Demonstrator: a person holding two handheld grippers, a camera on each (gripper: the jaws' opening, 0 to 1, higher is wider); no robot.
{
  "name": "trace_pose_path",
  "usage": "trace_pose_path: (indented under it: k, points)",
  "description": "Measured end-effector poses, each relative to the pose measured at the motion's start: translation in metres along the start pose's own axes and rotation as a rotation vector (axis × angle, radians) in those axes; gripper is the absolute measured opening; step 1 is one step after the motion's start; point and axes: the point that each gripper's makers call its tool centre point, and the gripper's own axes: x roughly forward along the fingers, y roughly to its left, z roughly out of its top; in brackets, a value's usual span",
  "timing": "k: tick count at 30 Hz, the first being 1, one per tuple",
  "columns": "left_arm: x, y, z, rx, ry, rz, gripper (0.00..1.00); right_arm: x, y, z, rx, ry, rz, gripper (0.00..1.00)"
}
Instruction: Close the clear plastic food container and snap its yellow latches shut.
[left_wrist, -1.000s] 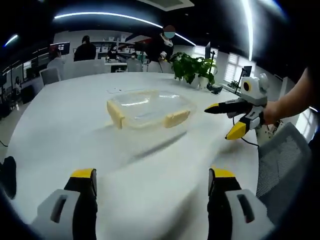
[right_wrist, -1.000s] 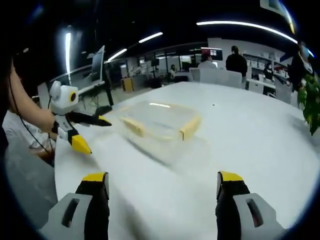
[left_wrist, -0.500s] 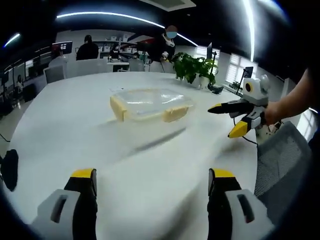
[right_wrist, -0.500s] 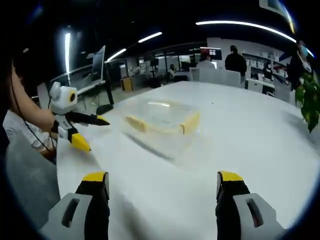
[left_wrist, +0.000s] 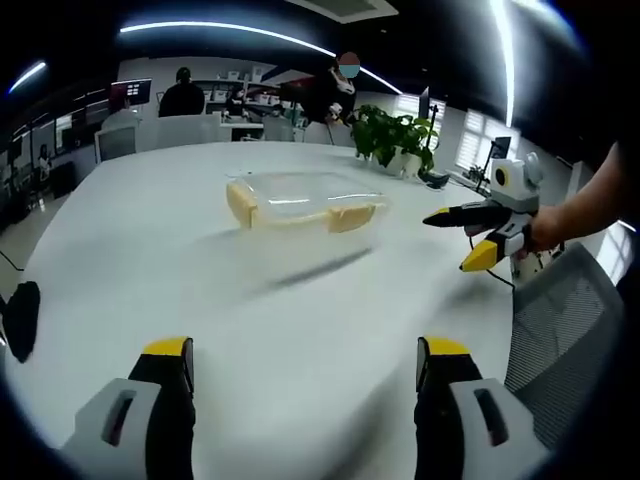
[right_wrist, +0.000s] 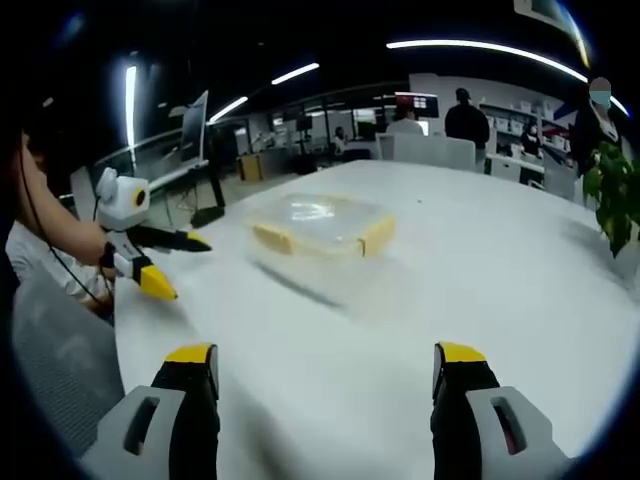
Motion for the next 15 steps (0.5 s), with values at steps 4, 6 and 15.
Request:
trace_pose_path:
  k: [4, 6, 15]
  points:
    - [-0.003, -0.001, -0.001, -0.007, -0.004, 0.003, 0.92, -0.003, 0.001, -0.001, -0.001, 0.000, -0.003, 0.89]
    - [-0.004, -0.001, -0.002, -0.008, -0.006, 0.006, 0.92, -0.004, 0.000, -0.002, 0.000, 0.000, -0.005, 0.89]
    - [-0.010, -0.005, -0.004, -0.017, -0.013, 0.011, 0.92, -0.015, 0.000, -0.008, 0.003, 0.004, -0.016, 0.89]
